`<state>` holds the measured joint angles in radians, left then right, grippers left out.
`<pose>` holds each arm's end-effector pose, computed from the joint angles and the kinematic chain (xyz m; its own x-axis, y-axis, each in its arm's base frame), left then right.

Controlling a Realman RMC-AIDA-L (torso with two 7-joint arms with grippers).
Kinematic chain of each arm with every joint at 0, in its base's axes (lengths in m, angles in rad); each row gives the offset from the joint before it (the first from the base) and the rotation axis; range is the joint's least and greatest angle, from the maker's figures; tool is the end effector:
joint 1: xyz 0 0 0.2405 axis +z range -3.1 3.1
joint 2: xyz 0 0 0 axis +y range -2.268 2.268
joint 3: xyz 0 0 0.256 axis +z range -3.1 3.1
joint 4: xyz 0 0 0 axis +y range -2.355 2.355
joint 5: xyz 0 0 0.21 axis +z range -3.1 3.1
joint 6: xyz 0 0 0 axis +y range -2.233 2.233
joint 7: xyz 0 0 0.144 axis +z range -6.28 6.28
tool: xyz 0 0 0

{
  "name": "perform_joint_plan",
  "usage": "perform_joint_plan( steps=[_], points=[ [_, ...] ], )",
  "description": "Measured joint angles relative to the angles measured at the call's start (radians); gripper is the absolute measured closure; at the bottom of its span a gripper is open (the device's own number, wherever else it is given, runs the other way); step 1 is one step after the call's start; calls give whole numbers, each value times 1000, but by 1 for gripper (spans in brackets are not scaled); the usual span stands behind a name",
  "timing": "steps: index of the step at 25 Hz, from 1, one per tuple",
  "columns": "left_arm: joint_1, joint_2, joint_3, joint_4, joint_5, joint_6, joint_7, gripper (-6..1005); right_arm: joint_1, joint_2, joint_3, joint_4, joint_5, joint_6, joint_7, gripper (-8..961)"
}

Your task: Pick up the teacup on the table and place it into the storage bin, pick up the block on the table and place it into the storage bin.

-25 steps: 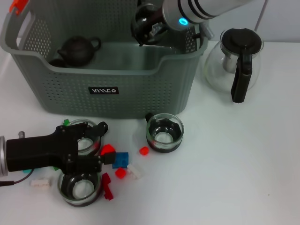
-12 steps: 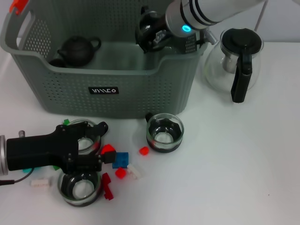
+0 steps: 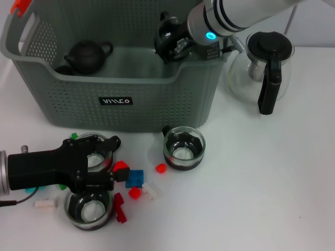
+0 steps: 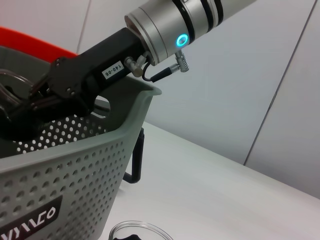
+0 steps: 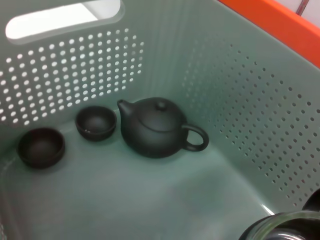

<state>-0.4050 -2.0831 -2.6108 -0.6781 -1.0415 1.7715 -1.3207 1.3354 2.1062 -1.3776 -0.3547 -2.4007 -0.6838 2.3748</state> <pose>-0.2958 0.2732 0.0139 0.7397 0.3876 0.5501 0.4981 -0.8651 -0.0602 0.0525 0.4745 -0.0997 0.9328 -0.3601 0.0134 -0.2962 -0.7873 -0.5407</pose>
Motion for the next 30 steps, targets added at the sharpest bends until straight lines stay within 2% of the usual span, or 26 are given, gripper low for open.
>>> perform_joint_plan(
  steps=[15, 18, 20, 23, 30],
  points=[
    [0, -1, 0, 0, 0, -1, 0, 96, 5, -1, -23, -27, 7, -30, 8, 886],
    [-1, -2, 0, 0, 0, -4, 0, 96, 5, -4, -22, -43, 7, -47, 13, 667],
    [-1, -2, 0, 0, 0, -7, 0, 96, -4, -6, -8, -83, 7, -79, 17, 567],
    [2, -2, -2, 0, 0, -10, 0, 96, -32, -16, 52, -214, -5, -203, 23, 418],
    [8, -1, -43, 0, 0, 0, 0, 96, -117, -32, 257, -706, -14, -754, -37, 404]
  ],
)
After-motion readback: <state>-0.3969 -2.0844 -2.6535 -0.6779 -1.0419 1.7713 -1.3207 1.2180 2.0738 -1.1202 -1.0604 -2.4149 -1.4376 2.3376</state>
